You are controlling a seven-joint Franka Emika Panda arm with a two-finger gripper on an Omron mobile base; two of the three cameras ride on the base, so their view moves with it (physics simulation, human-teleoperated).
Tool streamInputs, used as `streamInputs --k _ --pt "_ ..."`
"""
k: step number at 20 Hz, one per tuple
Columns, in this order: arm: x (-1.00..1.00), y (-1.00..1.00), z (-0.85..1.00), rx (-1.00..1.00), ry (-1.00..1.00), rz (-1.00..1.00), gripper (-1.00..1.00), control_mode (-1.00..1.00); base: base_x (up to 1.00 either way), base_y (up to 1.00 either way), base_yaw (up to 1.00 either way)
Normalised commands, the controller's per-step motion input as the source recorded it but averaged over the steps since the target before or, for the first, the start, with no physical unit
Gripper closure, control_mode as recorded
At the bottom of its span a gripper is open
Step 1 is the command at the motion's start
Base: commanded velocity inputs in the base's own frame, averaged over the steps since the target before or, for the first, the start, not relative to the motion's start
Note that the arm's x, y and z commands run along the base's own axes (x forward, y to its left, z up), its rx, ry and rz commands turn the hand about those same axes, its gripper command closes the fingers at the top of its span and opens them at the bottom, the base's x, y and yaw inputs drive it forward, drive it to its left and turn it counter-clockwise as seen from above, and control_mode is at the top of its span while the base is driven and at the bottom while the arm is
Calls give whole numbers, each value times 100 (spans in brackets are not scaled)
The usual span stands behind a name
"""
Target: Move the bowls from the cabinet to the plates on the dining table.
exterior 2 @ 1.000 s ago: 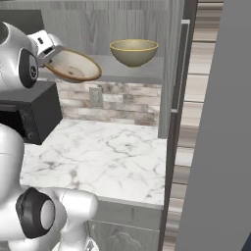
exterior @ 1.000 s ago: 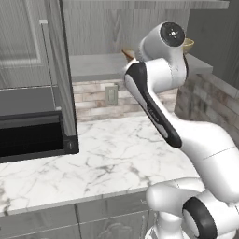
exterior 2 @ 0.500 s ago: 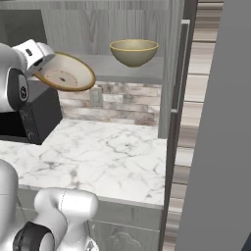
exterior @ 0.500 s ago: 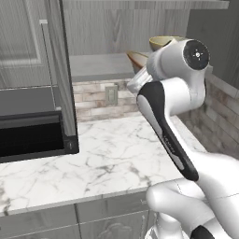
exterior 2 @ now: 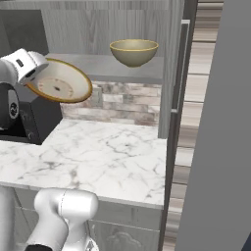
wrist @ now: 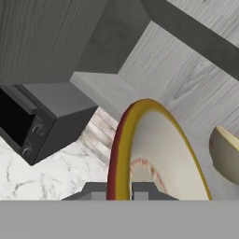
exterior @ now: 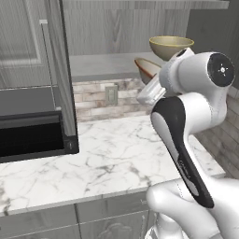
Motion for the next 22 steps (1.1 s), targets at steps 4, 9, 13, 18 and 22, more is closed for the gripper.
streamInputs --k 4,9,13,18,22 --pt "-39 -15 -2 -3 1 0 100 -100 0 0 0" --pt "-29 -19 -2 -4 0 0 100 -100 0 0 0" --pt "-18 -19 -6 -4 1 0 100 -100 0 0 0" --pt "-11 -21 -8 -4 2 0 100 -100 0 0 0" --pt "-4 -22 -10 -3 2 0 100 -100 0 0 0"
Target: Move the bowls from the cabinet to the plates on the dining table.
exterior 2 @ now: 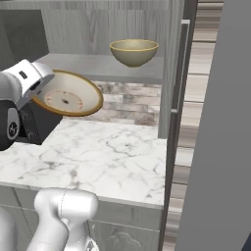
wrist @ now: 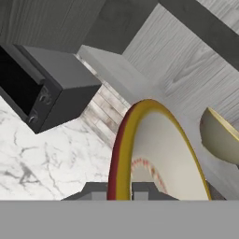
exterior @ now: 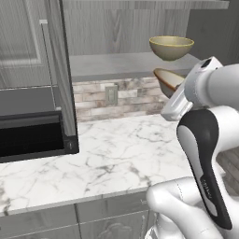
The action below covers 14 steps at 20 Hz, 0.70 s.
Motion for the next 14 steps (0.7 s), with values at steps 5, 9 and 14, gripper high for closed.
streamInputs --k 5,9,14 --pt "-1 -21 -8 -2 2 0 100 -100 0 0 0" --pt "-1 -20 -3 -1 1 0 100 -100 0 0 0" --pt "-11 -5 0 -1 0 0 100 -100 0 0 0"
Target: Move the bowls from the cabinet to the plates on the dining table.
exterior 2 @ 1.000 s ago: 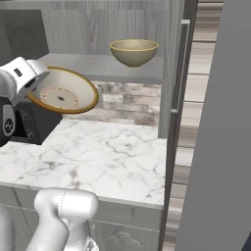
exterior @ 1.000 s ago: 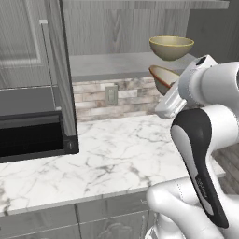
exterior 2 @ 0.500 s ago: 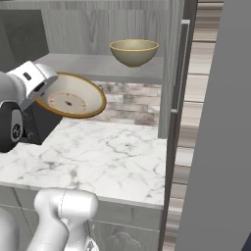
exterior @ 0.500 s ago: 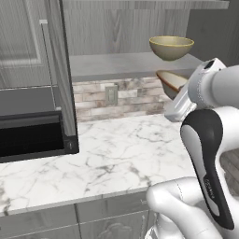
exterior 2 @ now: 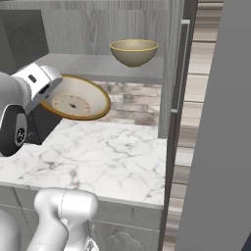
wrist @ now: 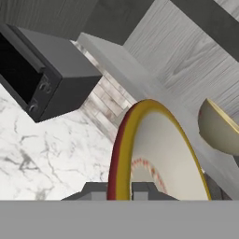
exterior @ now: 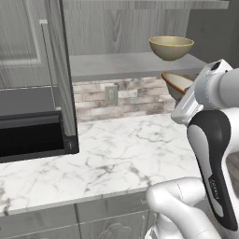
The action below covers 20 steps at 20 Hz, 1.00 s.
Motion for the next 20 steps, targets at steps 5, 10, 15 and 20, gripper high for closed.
streamInputs --k 5,10,15,20 --pt "-5 -1 0 0 0 0 100 -100 0 0 0" --pt "-6 -1 0 0 0 0 100 -100 0 0 0" --pt "-3 0 0 0 0 0 100 100 0 0 0" --pt "0 0 0 0 0 0 100 100 0 0 0"
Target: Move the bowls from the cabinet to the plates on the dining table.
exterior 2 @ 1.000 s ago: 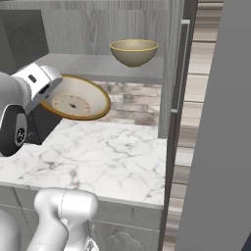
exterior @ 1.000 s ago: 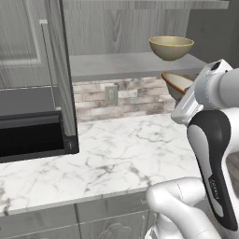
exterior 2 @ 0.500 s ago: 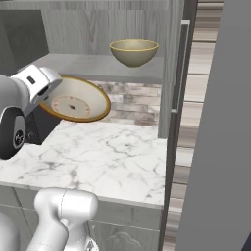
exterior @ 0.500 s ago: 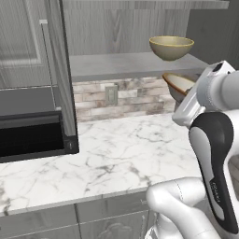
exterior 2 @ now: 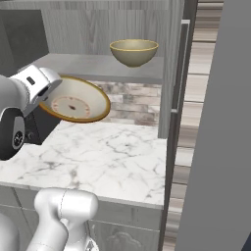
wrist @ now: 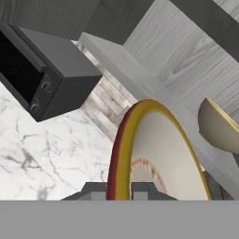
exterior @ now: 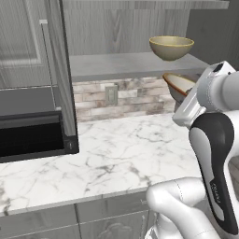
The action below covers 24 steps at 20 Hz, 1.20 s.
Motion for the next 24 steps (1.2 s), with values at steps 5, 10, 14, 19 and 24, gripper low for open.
streamInputs --k 5,10,14,19,24 --pt "0 0 0 0 0 0 100 100 -17 0 0" --pt "0 0 0 0 0 0 100 100 -47 0 0" --pt "0 0 0 0 0 0 100 100 -48 0 0" --pt "0 0 0 0 0 0 100 100 -44 0 0" --pt "0 0 0 0 0 0 100 100 -40 0 2"
